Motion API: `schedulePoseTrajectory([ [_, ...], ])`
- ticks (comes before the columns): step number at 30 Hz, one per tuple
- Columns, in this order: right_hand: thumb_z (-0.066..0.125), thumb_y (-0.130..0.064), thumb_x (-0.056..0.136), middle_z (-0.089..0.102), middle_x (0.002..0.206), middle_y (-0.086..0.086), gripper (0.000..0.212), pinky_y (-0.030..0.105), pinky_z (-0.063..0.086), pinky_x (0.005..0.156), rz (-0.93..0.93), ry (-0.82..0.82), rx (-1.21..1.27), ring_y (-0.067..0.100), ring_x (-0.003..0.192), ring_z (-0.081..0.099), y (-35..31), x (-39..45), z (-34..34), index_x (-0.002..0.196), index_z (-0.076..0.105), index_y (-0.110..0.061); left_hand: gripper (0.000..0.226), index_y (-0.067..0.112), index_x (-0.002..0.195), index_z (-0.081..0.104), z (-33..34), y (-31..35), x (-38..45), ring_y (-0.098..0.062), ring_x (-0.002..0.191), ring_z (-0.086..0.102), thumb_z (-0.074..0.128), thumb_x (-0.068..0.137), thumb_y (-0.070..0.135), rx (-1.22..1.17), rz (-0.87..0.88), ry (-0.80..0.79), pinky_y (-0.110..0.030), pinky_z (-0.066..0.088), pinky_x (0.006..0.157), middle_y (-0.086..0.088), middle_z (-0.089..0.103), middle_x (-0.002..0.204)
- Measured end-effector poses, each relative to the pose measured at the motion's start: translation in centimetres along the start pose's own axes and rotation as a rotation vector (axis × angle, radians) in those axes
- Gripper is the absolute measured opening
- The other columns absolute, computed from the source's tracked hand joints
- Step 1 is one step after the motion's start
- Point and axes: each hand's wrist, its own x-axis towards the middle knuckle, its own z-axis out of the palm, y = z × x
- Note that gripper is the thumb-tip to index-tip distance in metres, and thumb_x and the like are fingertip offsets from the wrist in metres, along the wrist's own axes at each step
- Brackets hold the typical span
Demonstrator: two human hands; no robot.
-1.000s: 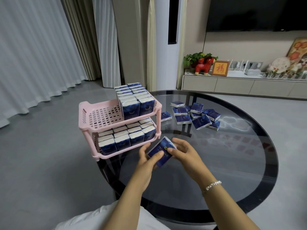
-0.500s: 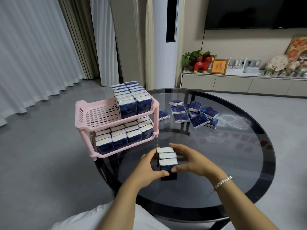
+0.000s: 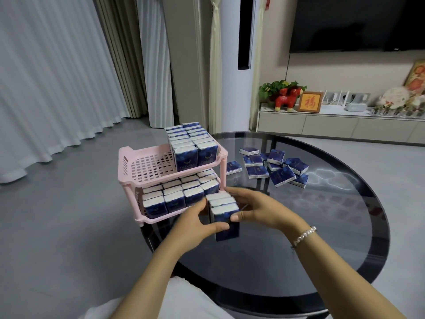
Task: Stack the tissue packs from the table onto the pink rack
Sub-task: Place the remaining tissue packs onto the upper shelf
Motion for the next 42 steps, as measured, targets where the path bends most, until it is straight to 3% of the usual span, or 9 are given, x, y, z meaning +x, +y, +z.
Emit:
schedulePoseTrajectory([
  [3,0.073,-0.017,0.080,0.058,0.132,-0.006,0.070,0.032,0.046,0.101,-0.080,-0.035,0.054,0.007,0.114,0.059,-3.6,1.2,-0.7,0.140,0.039,-0.030,0.074,0.040,0.126,0.054,-3.7,1.9,-0.3,0.000,0.111,0.055,0.076,0.059,0.062,0.058,0.063,0.087,-0.023,0.045,0.095,0.019,0.057,0.123],
  [7,0.072,-0.016,0.080,0.054,0.137,-0.001,0.075,0.036,0.047,0.101,-0.163,-0.049,0.024,0.011,0.114,0.060,-8.4,3.5,-1.8,0.144,0.034,-0.022,0.066,0.032,0.127,0.056,-8.3,4.5,-0.3,-0.006,0.108,0.056,0.078,0.067,0.047,0.145,0.114,0.199,-0.018,0.043,0.091,0.011,0.054,0.122],
  [10,0.072,-0.018,0.079,0.050,0.140,0.004,0.076,0.040,0.045,0.103,-0.210,-0.052,-0.023,0.014,0.121,0.055,-11.2,5.9,-2.4,0.145,0.034,-0.022,0.052,0.038,0.118,0.055,-11.4,5.9,0.0,0.006,0.099,0.057,0.079,0.072,0.036,0.133,0.143,0.235,-0.002,0.040,0.079,0.021,0.059,0.111],
  [14,0.070,-0.027,0.082,0.047,0.143,0.001,0.075,0.041,0.044,0.104,-0.245,-0.057,-0.157,0.015,0.121,0.054,-13.9,9.9,-2.5,0.145,0.031,-0.025,0.051,0.043,0.115,0.050,-14.8,6.1,1.7,-0.007,0.103,0.058,0.077,0.071,0.042,0.163,0.102,0.288,-0.017,0.043,0.079,0.012,0.059,0.118],
  [19,0.065,-0.019,0.086,0.048,0.141,0.006,0.069,0.034,0.043,0.103,-0.186,-0.086,-0.076,0.017,0.119,0.053,-15.5,14.9,-1.8,0.146,0.029,-0.018,0.072,0.022,0.135,0.049,-18.2,4.3,5.2,-0.015,0.111,0.057,0.079,0.071,0.036,0.089,-0.010,0.322,-0.030,0.046,0.092,0.005,0.060,0.125],
  [23,0.065,-0.017,0.087,0.051,0.137,0.010,0.069,0.038,0.047,0.100,-0.161,-0.102,-0.067,0.023,0.118,0.056,-15.9,18.2,-1.6,0.145,0.029,-0.013,0.056,0.031,0.122,0.055,-20.5,3.0,7.5,-0.015,0.108,0.058,0.080,0.072,0.032,0.060,-0.048,0.296,-0.026,0.046,0.086,0.006,0.064,0.112],
  [32,0.070,-0.025,0.082,0.048,0.140,0.000,0.068,0.023,0.032,0.097,-0.109,-0.056,-0.441,0.015,0.129,0.038,-14.3,23.8,-0.4,0.139,0.033,-0.021,0.101,0.023,0.148,0.025,-20.6,-1.6,12.0,-0.021,0.122,0.050,0.085,0.066,0.028,0.139,-0.165,0.284,-0.035,0.041,0.103,-0.003,0.047,0.140],
  [37,0.071,-0.033,0.077,0.037,0.138,0.007,0.072,0.038,0.030,0.109,-0.083,-0.004,-0.641,0.026,0.129,0.034,-13.0,25.2,0.1,0.138,0.033,-0.028,0.099,0.028,0.150,0.022,-18.8,-3.2,13.1,-0.018,0.120,0.054,0.081,0.070,0.030,0.205,-0.135,0.293,-0.034,0.044,0.102,-0.002,0.051,0.139],
  [42,0.068,-0.029,0.081,0.024,0.152,0.008,0.073,0.039,0.025,0.110,-0.133,0.006,-0.758,0.027,0.137,0.021,-13.3,25.1,0.2,0.144,0.031,-0.024,0.093,0.029,0.152,0.008,-18.2,-2.9,13.6,-0.020,0.126,0.050,0.070,0.083,0.034,0.314,-0.115,0.249,-0.031,0.041,0.100,-0.002,0.047,0.144],
])
